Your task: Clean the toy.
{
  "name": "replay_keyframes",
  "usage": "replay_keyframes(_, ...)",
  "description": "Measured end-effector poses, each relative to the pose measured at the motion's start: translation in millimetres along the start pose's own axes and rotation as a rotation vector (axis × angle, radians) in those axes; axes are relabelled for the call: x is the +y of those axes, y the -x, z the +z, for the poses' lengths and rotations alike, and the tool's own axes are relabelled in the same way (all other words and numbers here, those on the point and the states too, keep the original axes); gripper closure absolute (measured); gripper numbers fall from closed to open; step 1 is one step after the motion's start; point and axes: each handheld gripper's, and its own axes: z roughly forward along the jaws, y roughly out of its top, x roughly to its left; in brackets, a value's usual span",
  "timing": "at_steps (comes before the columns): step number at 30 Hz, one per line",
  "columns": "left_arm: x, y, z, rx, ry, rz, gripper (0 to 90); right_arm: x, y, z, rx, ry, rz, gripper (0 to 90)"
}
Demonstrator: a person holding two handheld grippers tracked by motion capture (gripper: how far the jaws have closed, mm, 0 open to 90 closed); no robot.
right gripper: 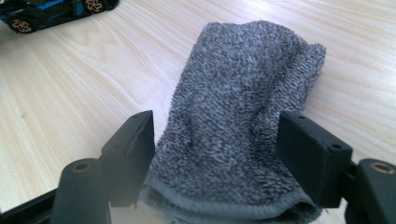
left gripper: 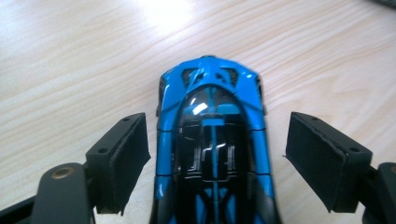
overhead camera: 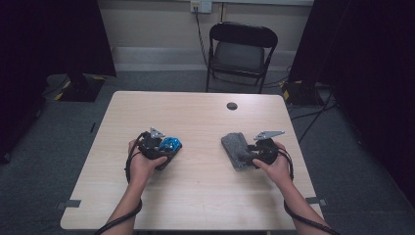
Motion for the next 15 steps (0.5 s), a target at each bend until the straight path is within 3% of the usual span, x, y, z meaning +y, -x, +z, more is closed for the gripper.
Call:
replay_keyframes(9, 3.6, 16.1, -12.6, -0.038, 0.011, 0.045, 17.9, 3.7, -13.3, -1.3, 0.016, -0.007, -0.027, 24.4)
replay_keyframes(13, 2.6, 22.6, -15.6, -0.088, 0.010, 0.055, 16.1, 4.2, -20.6, -1.6, 0.025, -0.015, -0.042, 22.5)
replay_keyframes(15, 2.2, 25.7, -16.9, -0.094, 0.013, 0.062, 16.0, 4.3, -23.4, -2.0, 0.035, -0.013, -0.034, 21.9)
